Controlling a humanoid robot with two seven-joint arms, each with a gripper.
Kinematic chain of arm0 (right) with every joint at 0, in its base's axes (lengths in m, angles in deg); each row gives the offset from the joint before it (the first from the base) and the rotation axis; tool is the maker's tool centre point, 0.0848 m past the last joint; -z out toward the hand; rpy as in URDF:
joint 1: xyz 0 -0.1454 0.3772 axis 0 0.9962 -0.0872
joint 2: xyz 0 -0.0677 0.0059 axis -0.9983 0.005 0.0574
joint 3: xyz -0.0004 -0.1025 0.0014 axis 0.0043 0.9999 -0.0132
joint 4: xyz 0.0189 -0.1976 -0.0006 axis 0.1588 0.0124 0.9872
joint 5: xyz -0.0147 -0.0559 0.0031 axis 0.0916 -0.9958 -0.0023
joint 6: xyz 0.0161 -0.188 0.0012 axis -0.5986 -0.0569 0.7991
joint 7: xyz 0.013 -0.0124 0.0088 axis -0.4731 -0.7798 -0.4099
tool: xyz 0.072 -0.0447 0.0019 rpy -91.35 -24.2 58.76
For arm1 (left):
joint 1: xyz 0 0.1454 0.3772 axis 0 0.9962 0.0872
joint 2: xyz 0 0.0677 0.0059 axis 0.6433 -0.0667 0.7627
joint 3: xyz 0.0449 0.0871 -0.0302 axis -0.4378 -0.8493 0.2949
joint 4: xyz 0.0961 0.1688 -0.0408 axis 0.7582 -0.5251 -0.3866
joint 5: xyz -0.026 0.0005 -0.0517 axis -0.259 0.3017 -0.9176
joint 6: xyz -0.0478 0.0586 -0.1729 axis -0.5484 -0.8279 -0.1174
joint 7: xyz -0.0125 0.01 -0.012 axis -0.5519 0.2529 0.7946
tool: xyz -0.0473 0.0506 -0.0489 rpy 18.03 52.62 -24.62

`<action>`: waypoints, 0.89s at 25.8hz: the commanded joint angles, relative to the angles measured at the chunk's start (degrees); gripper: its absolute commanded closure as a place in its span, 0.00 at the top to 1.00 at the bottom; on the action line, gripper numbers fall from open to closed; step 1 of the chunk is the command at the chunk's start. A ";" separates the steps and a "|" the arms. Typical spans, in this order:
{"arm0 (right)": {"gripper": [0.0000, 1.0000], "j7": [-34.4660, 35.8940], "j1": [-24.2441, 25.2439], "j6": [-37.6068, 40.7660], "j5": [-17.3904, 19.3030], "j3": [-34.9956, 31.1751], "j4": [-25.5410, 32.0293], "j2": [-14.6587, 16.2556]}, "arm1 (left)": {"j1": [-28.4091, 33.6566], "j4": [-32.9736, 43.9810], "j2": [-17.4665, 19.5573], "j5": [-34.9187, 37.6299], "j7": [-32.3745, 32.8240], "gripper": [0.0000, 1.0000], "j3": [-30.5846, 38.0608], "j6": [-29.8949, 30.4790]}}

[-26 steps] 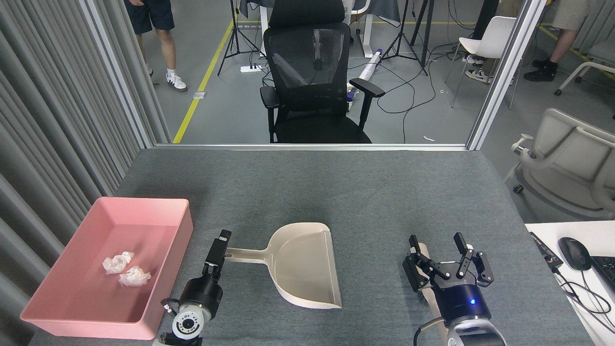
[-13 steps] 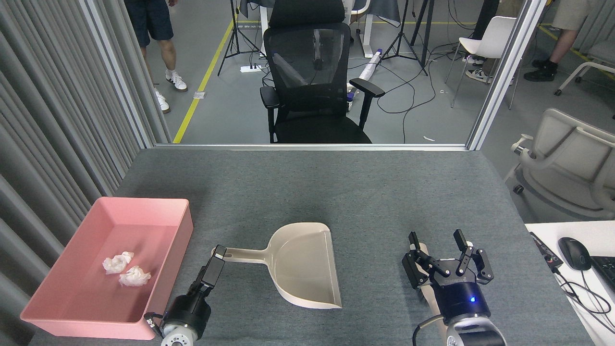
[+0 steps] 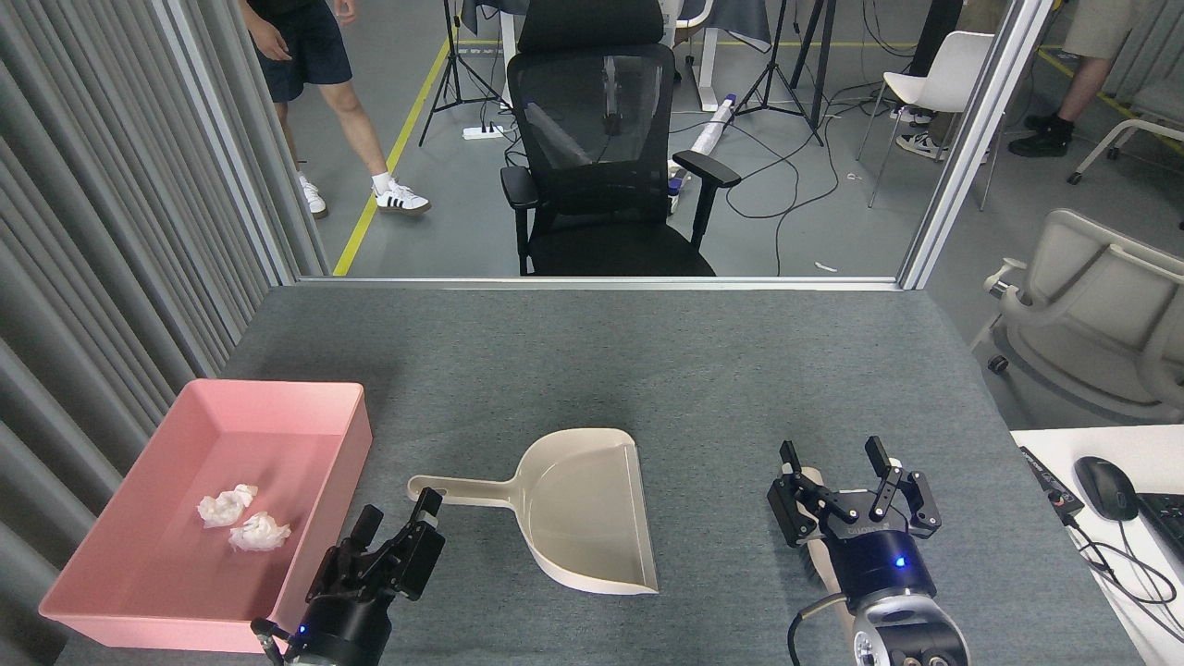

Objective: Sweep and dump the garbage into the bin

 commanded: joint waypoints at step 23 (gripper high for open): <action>0.99 5.82 -1.65 -2.49 -9.71 2.67 -3.67 -8.86 | 1.22 5.90 10.56 19.56 -5.05 0.99 7.02 -3.49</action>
